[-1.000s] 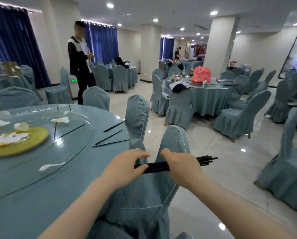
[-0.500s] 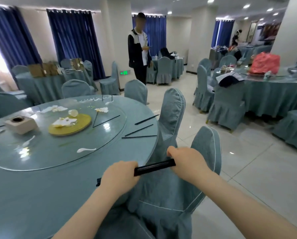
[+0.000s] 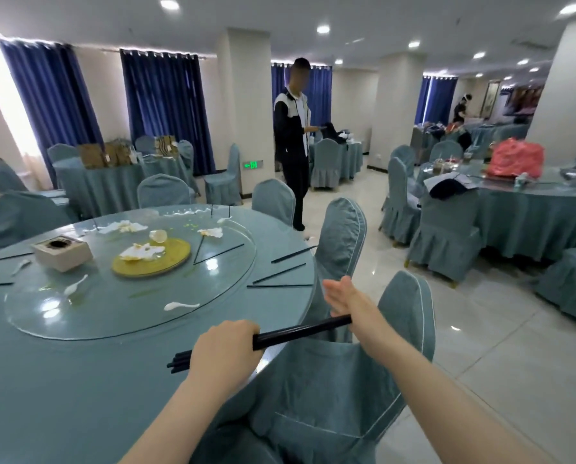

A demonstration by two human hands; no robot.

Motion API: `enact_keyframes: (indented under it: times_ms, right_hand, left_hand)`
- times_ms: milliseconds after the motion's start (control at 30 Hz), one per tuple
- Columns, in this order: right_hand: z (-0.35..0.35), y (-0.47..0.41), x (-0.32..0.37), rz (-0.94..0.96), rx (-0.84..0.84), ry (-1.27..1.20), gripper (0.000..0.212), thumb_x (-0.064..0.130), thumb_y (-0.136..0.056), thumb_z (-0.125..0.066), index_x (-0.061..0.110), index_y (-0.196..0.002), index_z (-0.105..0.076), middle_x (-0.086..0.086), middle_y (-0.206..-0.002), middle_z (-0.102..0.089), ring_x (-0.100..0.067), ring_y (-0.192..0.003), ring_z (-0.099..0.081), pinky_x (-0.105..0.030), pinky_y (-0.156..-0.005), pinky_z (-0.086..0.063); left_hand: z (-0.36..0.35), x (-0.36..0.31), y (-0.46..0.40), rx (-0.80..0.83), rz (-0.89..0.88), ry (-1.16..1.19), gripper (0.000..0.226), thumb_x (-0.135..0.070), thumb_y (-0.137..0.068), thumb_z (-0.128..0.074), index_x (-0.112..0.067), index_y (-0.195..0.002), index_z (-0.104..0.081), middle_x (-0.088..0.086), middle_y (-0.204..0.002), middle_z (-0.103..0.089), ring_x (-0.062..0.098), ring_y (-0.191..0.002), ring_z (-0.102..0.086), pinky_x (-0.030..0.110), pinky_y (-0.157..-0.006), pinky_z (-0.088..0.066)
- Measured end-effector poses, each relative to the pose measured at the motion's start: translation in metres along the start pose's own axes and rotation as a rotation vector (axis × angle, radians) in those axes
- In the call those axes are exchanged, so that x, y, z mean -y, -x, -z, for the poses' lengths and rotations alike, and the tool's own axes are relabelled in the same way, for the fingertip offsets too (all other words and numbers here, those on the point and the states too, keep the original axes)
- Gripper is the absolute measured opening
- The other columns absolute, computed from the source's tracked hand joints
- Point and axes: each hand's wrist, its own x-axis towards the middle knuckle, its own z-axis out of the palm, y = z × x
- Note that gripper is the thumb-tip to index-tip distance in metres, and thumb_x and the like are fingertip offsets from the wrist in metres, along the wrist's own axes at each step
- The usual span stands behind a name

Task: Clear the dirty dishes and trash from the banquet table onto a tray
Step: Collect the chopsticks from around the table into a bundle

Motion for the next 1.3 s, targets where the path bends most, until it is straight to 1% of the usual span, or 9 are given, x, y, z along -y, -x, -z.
enact_keyframes:
  times_ms: [67, 200, 300, 433, 533, 633, 800, 1000, 1300]
  right_hand:
    - [0.014, -0.009, 0.007, -0.028, 0.014, -0.061, 0.083, 0.071, -0.074, -0.03, 0.016, -0.133, -0.05, 0.003, -0.139, -0.05, -0.01, -0.122, -0.049, -0.029, -0.104, -0.036]
    - [0.071, -0.027, 0.019, -0.051, -0.009, -0.084, 0.061, 0.057, -0.095, -0.023, 0.018, -0.134, -0.051, 0.002, -0.14, -0.051, -0.007, -0.119, -0.047, -0.031, -0.105, -0.034]
    - [0.138, -0.036, 0.027, -0.025, -0.043, -0.06, 0.054, 0.052, -0.099, -0.024, 0.018, -0.13, -0.053, -0.001, -0.137, -0.054, -0.014, -0.126, -0.048, -0.036, -0.11, -0.034]
    - [0.241, -0.044, 0.039, -0.005, -0.061, -0.004, 0.044, 0.053, -0.098, -0.028, 0.028, -0.111, -0.061, 0.005, -0.122, -0.063, -0.013, -0.12, -0.054, -0.04, -0.109, -0.038]
    - [0.315, -0.048, 0.041, -0.001, -0.104, -0.018, 0.044, 0.054, -0.097, -0.031, 0.027, -0.11, -0.064, 0.007, -0.116, -0.067, -0.014, -0.116, -0.057, -0.038, -0.103, -0.043]
    - [0.382, -0.051, 0.037, -0.015, -0.166, -0.058, 0.043, 0.051, -0.098, -0.033, 0.026, -0.107, -0.066, 0.006, -0.113, -0.068, -0.016, -0.114, -0.059, -0.036, -0.099, -0.045]
    - [0.466, -0.073, 0.019, -0.06, -0.234, -0.04, 0.047, 0.052, -0.099, -0.032, 0.022, -0.112, -0.065, 0.004, -0.114, -0.069, -0.014, -0.111, -0.061, -0.036, -0.098, -0.046]
    - [0.536, -0.141, -0.01, -0.114, -0.251, -0.074, 0.041, 0.048, -0.097, -0.04, 0.019, -0.112, -0.066, 0.003, -0.106, -0.073, -0.015, -0.103, -0.066, -0.036, -0.091, -0.051]
    - [0.596, -0.306, -0.034, -0.169, -0.081, 0.125, 0.022, 0.029, -0.097, -0.052, 0.021, -0.112, -0.065, 0.002, -0.109, -0.071, -0.016, -0.101, -0.067, -0.035, -0.091, -0.052]
  left_hand:
    - [0.006, -0.009, -0.01, -0.001, 0.013, 0.008, 0.031, -0.04, -0.092, -0.047, -0.021, -0.068, -0.045, -0.003, -0.065, -0.053, 0.016, -0.055, -0.045, 0.024, -0.046, -0.031]
    - [0.009, -0.044, -0.039, 0.052, 0.033, 0.073, 0.028, -0.042, -0.093, -0.048, -0.022, -0.076, -0.056, -0.004, -0.068, -0.056, 0.016, -0.06, -0.051, 0.024, -0.047, -0.033]
    - [0.002, -0.097, -0.071, 0.075, 0.06, 0.212, 0.024, -0.038, -0.092, -0.05, -0.02, -0.08, -0.06, -0.003, -0.069, -0.06, 0.017, -0.063, -0.056, 0.026, -0.05, -0.037]
    - [-0.018, -0.192, -0.117, 0.139, 0.091, 0.591, 0.015, -0.027, -0.092, -0.052, -0.017, -0.084, -0.059, -0.001, -0.06, -0.068, 0.014, -0.053, -0.061, 0.028, -0.057, -0.051]
    - [-0.029, -0.262, -0.151, 0.215, 0.108, 0.936, 0.01, -0.019, -0.096, -0.051, -0.012, -0.092, -0.058, 0.002, -0.059, -0.07, 0.013, -0.044, -0.058, 0.021, -0.042, -0.043]
    - [-0.04, -0.325, -0.182, 0.306, 0.153, 1.266, 0.011, -0.014, -0.098, -0.049, -0.007, -0.094, -0.057, 0.01, -0.066, -0.071, 0.015, -0.045, -0.059, 0.02, -0.04, -0.041]
    - [-0.071, -0.405, -0.236, 0.393, 0.192, 1.434, 0.016, -0.017, -0.099, -0.05, -0.004, -0.1, -0.057, 0.018, -0.081, -0.073, 0.018, -0.052, -0.062, 0.022, -0.046, -0.044]
    - [-0.13, -0.461, -0.327, 0.505, 0.251, 1.581, 0.019, -0.017, -0.101, -0.046, -0.004, -0.105, -0.059, 0.015, -0.09, -0.075, 0.02, -0.062, -0.069, 0.022, -0.047, -0.05]
    - [-0.206, -0.473, -0.475, 0.517, 0.578, 2.07, 0.023, -0.014, -0.101, -0.041, -0.003, -0.107, -0.061, 0.015, -0.095, -0.074, 0.024, -0.078, -0.074, 0.027, -0.059, -0.059]
